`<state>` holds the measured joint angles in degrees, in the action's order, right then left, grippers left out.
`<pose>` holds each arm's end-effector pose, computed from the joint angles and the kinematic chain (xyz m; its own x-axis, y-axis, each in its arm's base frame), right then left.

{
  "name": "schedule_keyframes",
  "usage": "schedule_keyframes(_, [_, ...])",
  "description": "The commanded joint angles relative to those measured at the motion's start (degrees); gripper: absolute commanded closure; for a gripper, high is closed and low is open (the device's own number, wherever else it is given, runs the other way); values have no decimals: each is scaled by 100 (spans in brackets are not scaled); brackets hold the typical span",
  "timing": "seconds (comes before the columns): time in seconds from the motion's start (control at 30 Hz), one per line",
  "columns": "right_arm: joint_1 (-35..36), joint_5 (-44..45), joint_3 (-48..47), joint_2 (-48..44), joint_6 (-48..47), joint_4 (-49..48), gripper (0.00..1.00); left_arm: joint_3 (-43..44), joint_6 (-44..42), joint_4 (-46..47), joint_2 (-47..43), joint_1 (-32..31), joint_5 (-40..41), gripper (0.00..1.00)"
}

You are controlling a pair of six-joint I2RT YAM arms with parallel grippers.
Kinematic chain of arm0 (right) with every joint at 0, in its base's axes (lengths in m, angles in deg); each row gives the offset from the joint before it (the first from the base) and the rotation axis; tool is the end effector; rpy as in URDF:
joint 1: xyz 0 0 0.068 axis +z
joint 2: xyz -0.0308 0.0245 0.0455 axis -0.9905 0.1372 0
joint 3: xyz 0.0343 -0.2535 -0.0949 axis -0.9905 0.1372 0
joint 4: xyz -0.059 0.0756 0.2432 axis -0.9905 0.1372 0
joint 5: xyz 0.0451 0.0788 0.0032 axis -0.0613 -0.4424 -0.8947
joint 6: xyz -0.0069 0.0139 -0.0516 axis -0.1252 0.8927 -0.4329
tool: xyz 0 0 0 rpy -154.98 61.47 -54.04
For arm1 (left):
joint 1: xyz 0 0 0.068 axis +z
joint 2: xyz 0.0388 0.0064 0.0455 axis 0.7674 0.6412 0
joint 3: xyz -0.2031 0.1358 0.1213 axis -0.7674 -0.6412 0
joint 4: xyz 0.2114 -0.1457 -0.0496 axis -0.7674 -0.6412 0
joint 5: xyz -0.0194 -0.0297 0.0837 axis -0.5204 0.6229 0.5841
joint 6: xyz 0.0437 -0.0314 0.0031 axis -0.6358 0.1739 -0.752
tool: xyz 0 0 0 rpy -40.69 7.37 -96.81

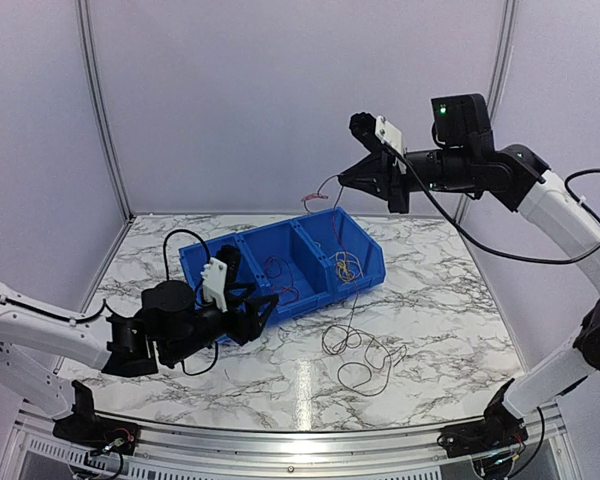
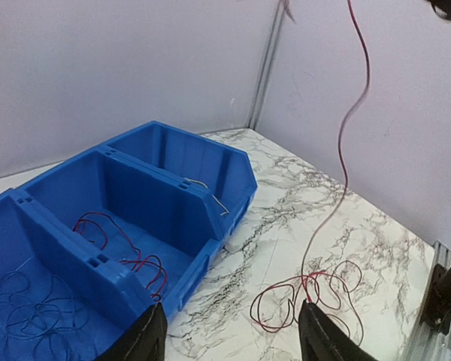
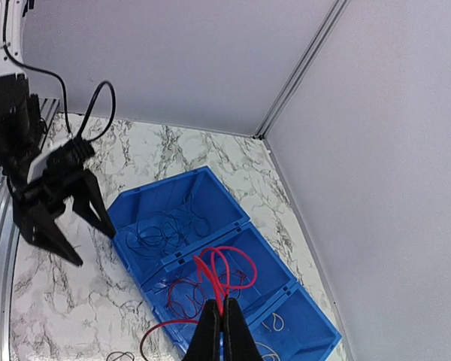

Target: Untangle the cables

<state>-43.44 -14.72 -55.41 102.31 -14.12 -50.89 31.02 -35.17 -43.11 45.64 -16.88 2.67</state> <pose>0.2235 0.2011 0.4516 0.2543 -0.4242 -0.8691 -0.9098 0.1997 -0.3637 0.1214 -0.2480 0.2491 -0.2079 -0.1503 -0.9665 0.6397 0.7266 -0.2506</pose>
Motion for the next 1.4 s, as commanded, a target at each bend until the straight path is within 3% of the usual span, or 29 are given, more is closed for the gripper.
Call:
schedule_keyframes(0.0, [120, -95, -690, 162, 292, 87, 100, 691, -894, 1623, 1119, -94, -583, 37])
schedule_keyframes(0.17, [200, -139, -1202, 198, 347, 195, 100, 1874, -1139, 2073, 2707, -56, -875, 34])
schedule_keyframes(0.37, [208, -136, -1928, 281, 246, 300, 100, 3101, -326, 2198, 4497, -23, -1179, 36])
schedule_keyframes(0.57, [-18, 279, -3403, 638, -154, 228, 100, 3646, 687, 2211, 5429, 31, -1396, 59])
schedule_keyframes(0.63, [-51, 703, -4044, 850, -380, 175, 100, 3628, 923, 2205, 5554, 47, -1480, 66])
schedule_keyframes(0.73, [-61, 1337, -5082, 1274, -772, 145, 100, 3637, 1163, 2207, 5747, 64, -1607, 68])
schedule_keyframes(0.87, [-53, 1987, -5613, 1489, -996, -528, 100, 3679, 1384, 2202, 5960, 81, -1666, 70])
schedule_keyframes(0.93, [-51, 2232, -5762, 1497, -1097, -969, 100, 3701, 1411, 2198, 6010, 103, -1714, 78])
schedule_keyframes(1.1, [-67, 2838, -5611, 1331, -1328, -1323, 100, 3659, 1465, 2202, 5945, 144, -1783, 100])
schedule_keyframes(1.2, [-241, 3325, -5166, 1132, -1447, -1623, 100, 3245, 1628, 2131, 5547, 144, -1766, 100])
schedule_keyframes(1.37, [-682, 3773, -4698, 875, -1614, -2096, 100, 1609, 2186, 1861, 4173, 130, -1460, 100])
